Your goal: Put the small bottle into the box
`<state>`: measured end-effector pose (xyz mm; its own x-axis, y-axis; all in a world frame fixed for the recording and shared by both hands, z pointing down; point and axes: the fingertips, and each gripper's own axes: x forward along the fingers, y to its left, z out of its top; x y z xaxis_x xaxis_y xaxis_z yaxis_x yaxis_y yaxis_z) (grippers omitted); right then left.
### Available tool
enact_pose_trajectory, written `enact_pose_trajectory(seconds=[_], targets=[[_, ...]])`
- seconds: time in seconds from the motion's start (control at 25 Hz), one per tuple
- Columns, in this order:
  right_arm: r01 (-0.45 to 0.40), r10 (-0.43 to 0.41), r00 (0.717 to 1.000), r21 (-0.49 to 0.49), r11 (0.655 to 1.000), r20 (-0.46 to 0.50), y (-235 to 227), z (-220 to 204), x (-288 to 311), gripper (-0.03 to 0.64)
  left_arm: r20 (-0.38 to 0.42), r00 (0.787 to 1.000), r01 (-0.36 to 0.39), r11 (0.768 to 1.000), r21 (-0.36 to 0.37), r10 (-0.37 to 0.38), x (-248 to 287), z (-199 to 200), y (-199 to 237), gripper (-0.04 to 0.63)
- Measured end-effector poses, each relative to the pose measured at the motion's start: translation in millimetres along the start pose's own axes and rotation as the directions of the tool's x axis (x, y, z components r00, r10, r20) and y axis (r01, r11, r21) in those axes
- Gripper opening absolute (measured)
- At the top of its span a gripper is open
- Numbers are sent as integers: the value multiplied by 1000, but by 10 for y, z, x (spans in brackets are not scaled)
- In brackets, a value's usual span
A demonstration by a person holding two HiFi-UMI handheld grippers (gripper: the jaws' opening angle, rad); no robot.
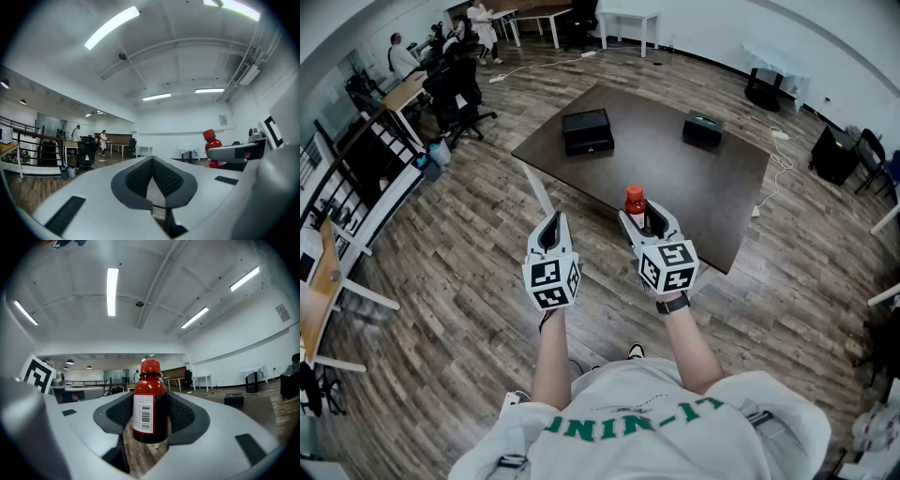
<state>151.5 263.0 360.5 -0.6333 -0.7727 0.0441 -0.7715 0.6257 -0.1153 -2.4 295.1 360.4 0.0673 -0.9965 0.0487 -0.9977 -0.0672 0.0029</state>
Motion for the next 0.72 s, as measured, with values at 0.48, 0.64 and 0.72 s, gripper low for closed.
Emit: enact_pose_trajectory(seconds=[0.48, 0.64, 0.72], targets=[[-64, 58, 993, 57, 996, 99, -298, 79, -120, 232, -1, 1000, -14, 999, 36, 14, 156, -20, -328, 12], [-88, 81, 992, 75, 993, 94, -317, 35, -101, 232, -13, 1000, -8, 999, 48, 9, 217, -70, -419, 12], [-96, 89, 992, 79, 992, 92, -325, 15, -107, 232, -14, 1000, -7, 999, 50, 7, 252, -72, -453, 12]])
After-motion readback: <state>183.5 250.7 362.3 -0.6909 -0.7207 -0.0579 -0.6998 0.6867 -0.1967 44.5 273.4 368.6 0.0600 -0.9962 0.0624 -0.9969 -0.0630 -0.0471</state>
